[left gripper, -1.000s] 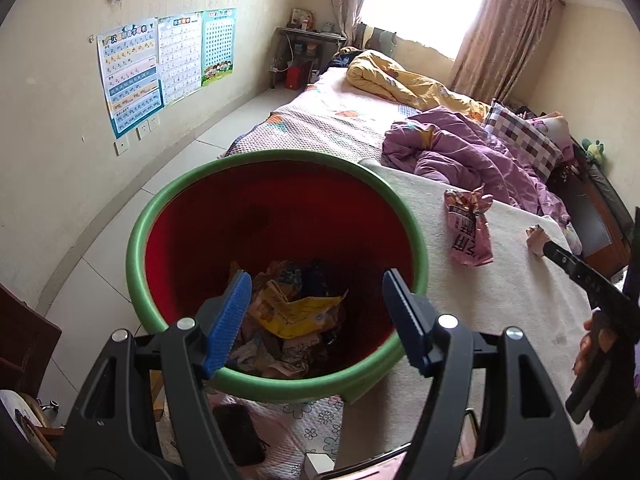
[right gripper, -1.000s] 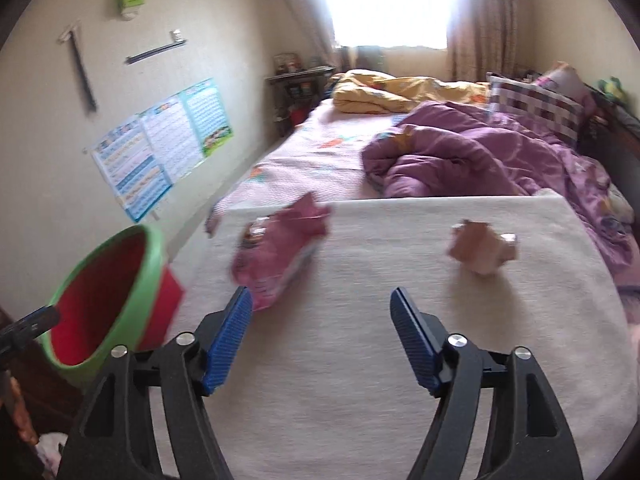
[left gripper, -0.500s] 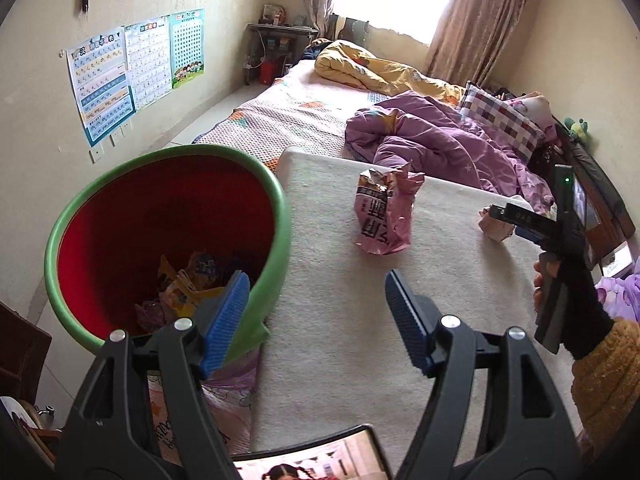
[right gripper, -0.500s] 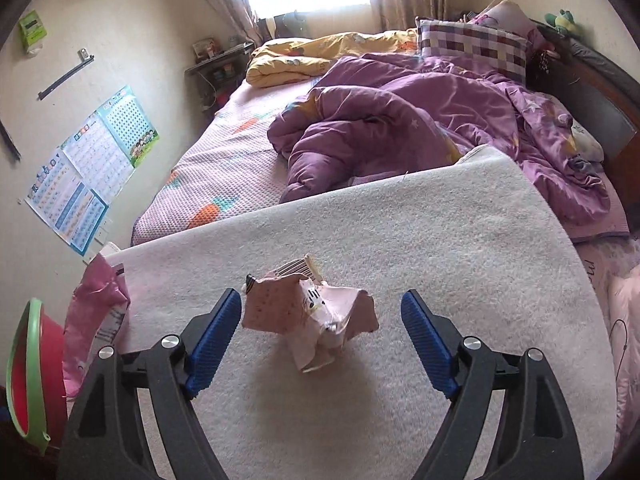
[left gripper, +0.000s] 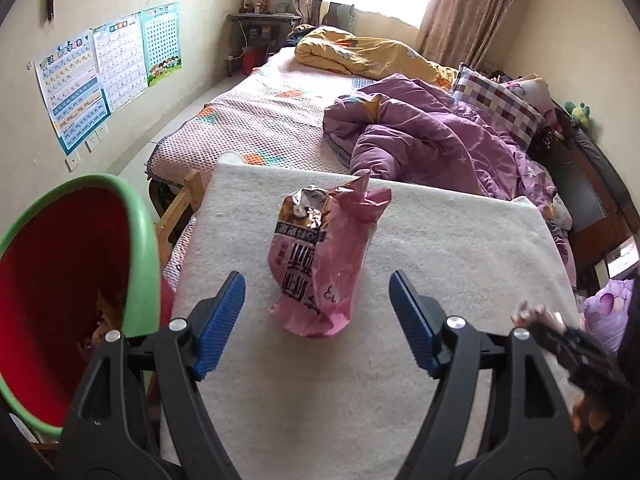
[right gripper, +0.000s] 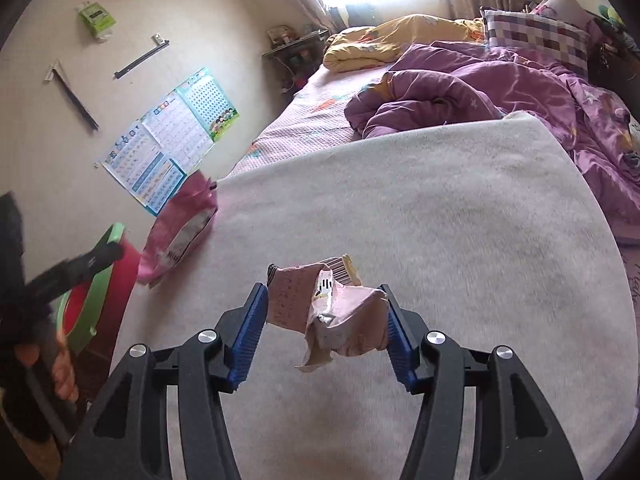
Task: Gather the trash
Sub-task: 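Grasp the crumpled pink paper with the right gripper while the left moves over the pink bag, then close the left gripper on the pink printed snack bag, then carry the pink bag with the left gripper while the right carries the pink paper to the bucket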
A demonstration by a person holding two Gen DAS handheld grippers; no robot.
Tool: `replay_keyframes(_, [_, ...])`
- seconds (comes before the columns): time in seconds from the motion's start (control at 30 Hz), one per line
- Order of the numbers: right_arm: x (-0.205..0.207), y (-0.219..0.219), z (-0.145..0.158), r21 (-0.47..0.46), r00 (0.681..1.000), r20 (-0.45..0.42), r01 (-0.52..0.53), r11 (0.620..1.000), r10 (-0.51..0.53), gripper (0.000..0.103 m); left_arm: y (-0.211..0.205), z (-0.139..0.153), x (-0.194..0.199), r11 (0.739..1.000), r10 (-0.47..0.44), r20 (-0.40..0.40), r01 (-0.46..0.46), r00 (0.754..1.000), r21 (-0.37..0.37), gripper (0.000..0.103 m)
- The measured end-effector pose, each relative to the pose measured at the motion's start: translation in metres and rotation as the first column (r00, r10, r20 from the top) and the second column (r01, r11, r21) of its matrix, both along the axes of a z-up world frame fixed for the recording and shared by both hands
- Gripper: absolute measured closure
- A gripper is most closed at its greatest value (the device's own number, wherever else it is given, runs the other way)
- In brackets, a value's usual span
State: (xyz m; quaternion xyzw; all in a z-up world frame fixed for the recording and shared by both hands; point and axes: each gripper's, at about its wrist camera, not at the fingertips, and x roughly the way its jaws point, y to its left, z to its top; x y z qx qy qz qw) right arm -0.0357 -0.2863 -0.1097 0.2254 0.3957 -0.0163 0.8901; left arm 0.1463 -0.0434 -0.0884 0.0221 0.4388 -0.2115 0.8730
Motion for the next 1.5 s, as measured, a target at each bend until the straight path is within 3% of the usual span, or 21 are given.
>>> replay_keyframes(0.13, [-0.032, 0.012, 0.007, -0.014, 1.0, 0.009, -0.008, 1.0, 0.008, 0.048, -0.013, -0.02, 0.025, 1.0, 0.022, -0.053, -0.023, 0.998, -0.019, 0.028])
replay_keyframes(0.27, [-0.045, 0.008, 0.012, -0.001, 1.0, 0.025, 0.004, 1.0, -0.004, 0.048, -0.023, -0.04, 0.037, 0.999, 0.037, -0.093, -0.036, 0.995, 0.021, 0.028])
replay_keyframes(0.4, [-0.052, 0.006, 0.016, 0.004, 0.999, 0.033, 0.006, 1.0, -0.006, 0.047, -0.027, -0.051, 0.034, 0.998, 0.037, -0.109, -0.03, 0.993, 0.062, 0.054])
replay_keyframes(0.53, [-0.05, 0.007, 0.019, 0.002, 0.999, 0.044, -0.005, 1.0, 0.005, 0.047, -0.02, -0.04, 0.02, 0.999, 0.046, -0.072, -0.044, 0.996, 0.032, 0.062])
replay_keyframes(0.7, [-0.044, 0.014, 0.021, 0.017, 0.998, 0.055, -0.018, 1.0, 0.018, 0.047, -0.005, -0.01, -0.01, 0.999, 0.031, -0.001, -0.031, 1.0, -0.011, 0.062])
replay_keyframes(0.93, [-0.035, 0.03, 0.032, 0.025, 0.995, 0.088, -0.05, 0.998, 0.048, 0.047, 0.019, 0.024, -0.059, 0.993, 0.099, 0.049, -0.096, 0.994, -0.066, 0.062])
replay_keyframes(1.07, [-0.031, 0.042, 0.04, 0.017, 0.992, 0.105, -0.069, 0.997, 0.067, 0.047, 0.031, 0.033, -0.085, 0.99, 0.098, 0.053, -0.092, 0.994, -0.111, 0.062])
replay_keyframes(1.2, [-0.03, 0.057, 0.048, 0.004, 0.989, 0.122, -0.085, 0.996, 0.084, 0.047, 0.04, 0.037, -0.099, 0.99, 0.094, 0.065, -0.086, 0.993, -0.109, 0.062])
replay_keyframes(1.5, [-0.019, 0.1, 0.058, -0.012, 0.98, 0.139, -0.14, 0.99, 0.14, 0.047, 0.068, 0.045, -0.106, 0.988, 0.108, 0.095, -0.097, 0.99, -0.117, 0.062])
